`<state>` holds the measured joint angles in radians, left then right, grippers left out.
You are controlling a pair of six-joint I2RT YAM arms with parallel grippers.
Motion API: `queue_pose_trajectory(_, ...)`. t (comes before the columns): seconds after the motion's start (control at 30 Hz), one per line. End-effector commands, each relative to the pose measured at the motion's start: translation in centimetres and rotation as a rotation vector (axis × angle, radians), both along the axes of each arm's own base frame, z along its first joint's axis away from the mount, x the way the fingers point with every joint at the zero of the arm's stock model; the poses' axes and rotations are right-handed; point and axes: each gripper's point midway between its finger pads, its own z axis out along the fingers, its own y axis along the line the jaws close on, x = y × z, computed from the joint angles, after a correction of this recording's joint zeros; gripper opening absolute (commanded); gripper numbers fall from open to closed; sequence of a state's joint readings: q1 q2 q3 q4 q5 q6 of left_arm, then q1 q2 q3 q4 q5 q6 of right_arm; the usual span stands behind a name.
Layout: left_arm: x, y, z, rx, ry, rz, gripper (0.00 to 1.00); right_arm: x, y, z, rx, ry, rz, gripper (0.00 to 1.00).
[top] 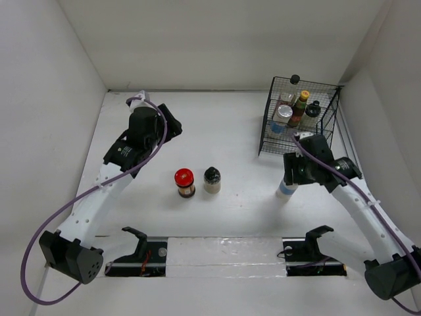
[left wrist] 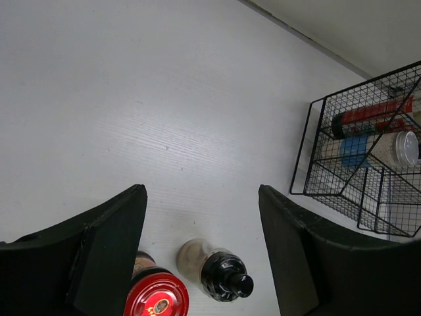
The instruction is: Organize the condiment bottles
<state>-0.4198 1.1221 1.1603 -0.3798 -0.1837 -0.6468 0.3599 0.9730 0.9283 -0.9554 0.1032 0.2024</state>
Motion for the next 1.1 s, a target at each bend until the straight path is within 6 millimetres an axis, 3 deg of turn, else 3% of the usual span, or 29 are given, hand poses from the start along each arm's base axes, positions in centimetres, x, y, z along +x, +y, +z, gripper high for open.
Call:
queue_pose_trajectory(0.0,-0.1,-0.3,2.4,-0.046,-0.072,-0.006,0.65,3.6,-0.3,9.0,0.019,-0.287,-0.035,0.33)
queue_pose_trajectory(0.03,-0.1,-0.3,2.4,-0.054,-0.071,-0.002,0.65,4.5,-0.8,11.8,0.009,-0.335,-0.045,0.31)
queue_pose_trajectory(0.13,-0.2,-0.5,2.9,-0.065,-0.086,-0.010,0.65,6.6,-2.2,15.3,-0.015,-0.394,-0.071,0.30)
queue_pose_trajectory(0.17,-0.1,-0.5,3.5,-0.063,-0.100,-0.014,0.65,7.4,-2.6,17.6,-0.026,-0.443,-0.064,0.30)
queue_pose_trajectory(0.23,0.2,-0.4,3.7,-0.059,-0.102,-0.006,0.65,9.7,-3.0,18.5,-0.031,-0.465,-0.059,0.29)
queue_pose_trajectory(0.27,0.4,-0.5,3.8,-0.051,-0.103,-0.009,0.65,11.0,-4.2,19.5,-0.029,-0.500,-0.094,0.29)
queue_pose_trajectory(0.4,0.4,-0.5,4.2,-0.055,-0.112,-0.010,0.65,15.6,-6.2,22.3,0.001,-0.597,-0.122,0.28)
queue_pose_trajectory(0.53,0.8,-0.6,4.0,-0.043,-0.105,-0.013,0.65,20.2,-7.5,22.3,0.011,-0.613,-0.144,0.26)
queue_pose_trajectory(0.73,0.8,-0.4,4.2,-0.039,-0.106,-0.005,0.65,24.0,-8.9,21.5,0.028,-0.617,-0.151,0.25)
queue_pose_trajectory(0.87,1.0,-0.4,3.8,-0.023,-0.099,0.000,0.65,25.1,-8.8,21.5,0.034,-0.632,-0.143,0.24)
queue_pose_trajectory(1.07,1.6,-0.6,3.5,-0.022,-0.096,0.000,0.65,26.0,-8.4,19.1,0.037,-0.597,-0.136,0.24)
